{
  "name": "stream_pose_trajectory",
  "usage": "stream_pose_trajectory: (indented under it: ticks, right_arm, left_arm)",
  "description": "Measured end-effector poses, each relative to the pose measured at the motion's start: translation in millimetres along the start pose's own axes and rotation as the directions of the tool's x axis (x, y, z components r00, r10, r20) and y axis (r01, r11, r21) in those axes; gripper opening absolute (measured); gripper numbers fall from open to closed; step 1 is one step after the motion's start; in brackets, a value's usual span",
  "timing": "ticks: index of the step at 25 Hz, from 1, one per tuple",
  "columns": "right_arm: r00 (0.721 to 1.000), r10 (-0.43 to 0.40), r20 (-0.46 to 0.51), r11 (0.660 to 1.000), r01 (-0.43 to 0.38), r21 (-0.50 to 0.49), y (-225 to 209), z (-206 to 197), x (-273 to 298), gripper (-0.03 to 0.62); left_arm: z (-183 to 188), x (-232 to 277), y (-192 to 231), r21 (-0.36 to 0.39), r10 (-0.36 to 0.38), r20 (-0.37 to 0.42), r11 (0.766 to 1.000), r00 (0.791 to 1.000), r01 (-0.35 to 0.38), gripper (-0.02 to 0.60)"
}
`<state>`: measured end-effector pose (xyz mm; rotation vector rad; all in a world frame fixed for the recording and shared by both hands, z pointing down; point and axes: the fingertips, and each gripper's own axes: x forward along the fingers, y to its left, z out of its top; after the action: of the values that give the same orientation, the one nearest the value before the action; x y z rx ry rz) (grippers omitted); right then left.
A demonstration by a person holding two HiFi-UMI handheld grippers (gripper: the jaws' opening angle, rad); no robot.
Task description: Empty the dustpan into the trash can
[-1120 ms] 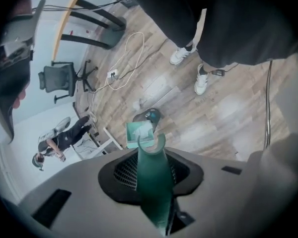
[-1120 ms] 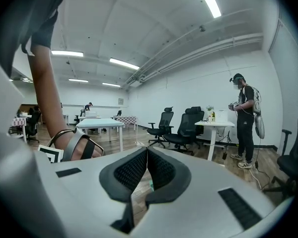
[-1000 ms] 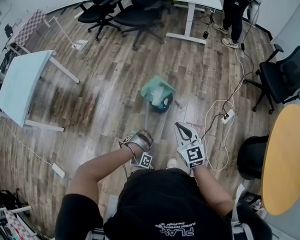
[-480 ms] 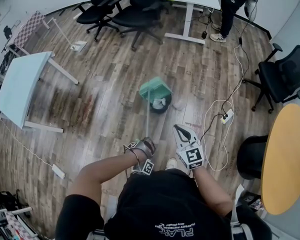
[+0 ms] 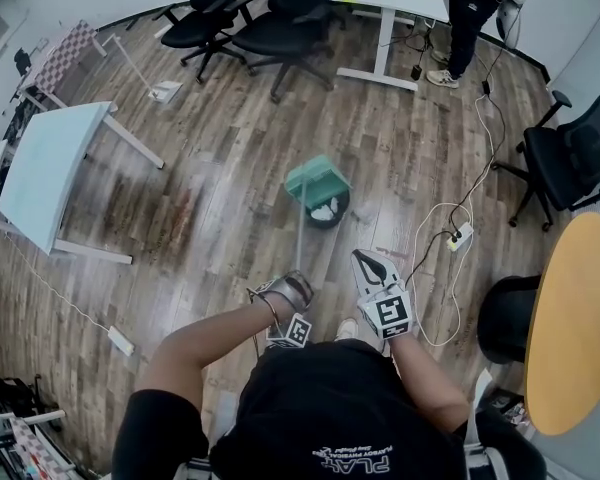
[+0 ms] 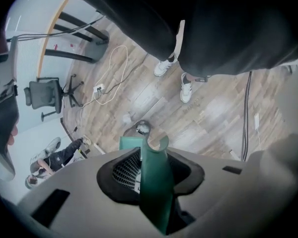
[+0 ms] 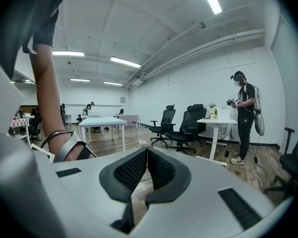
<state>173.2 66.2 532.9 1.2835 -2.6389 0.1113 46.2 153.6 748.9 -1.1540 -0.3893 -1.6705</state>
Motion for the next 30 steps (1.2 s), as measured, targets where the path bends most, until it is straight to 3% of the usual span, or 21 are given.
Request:
stream_pose_trajectory:
  ticks: [6,12,18,27,30]
  right_arm:
    - [1.000,-0.002,0.001,1.000,0.002,-0.006,0,4,6,0.025]
    - [1.000,-0.011,0.001,1.000,0.011,-0.007,-1,5,9,0.023]
    - [1.000,-0.027,-0.007,1.000,0.027,-0.008,-6,2,9,0.024]
    - [1.000,-0.020,-0.013,1.000,0.020,-0.016,-3,7,21,0.023]
    - [1.000,-0.015,-0.016,1.000,0.014,-0.020,-1,7,25,0.024]
  left_arm:
    - [-14,-4,15,-0.150,0.041,0.034,0.988,0.999,-0.035,0.126]
    - [-41,-14,40,-0.343,0.105,0.038,0.935,0.994,-0.085,0.107]
    - [-65,-24,58,-0.572,0.145,0.055,0.816,0.988,-0.088,0.104]
    - [-98,-25,55,-0.758,0.168,0.041,0.647,0.985,-0.079,0.103]
    - [-111,-28,60,-0.818,0.202,0.032,0.568,0.979,-0.090,0.101]
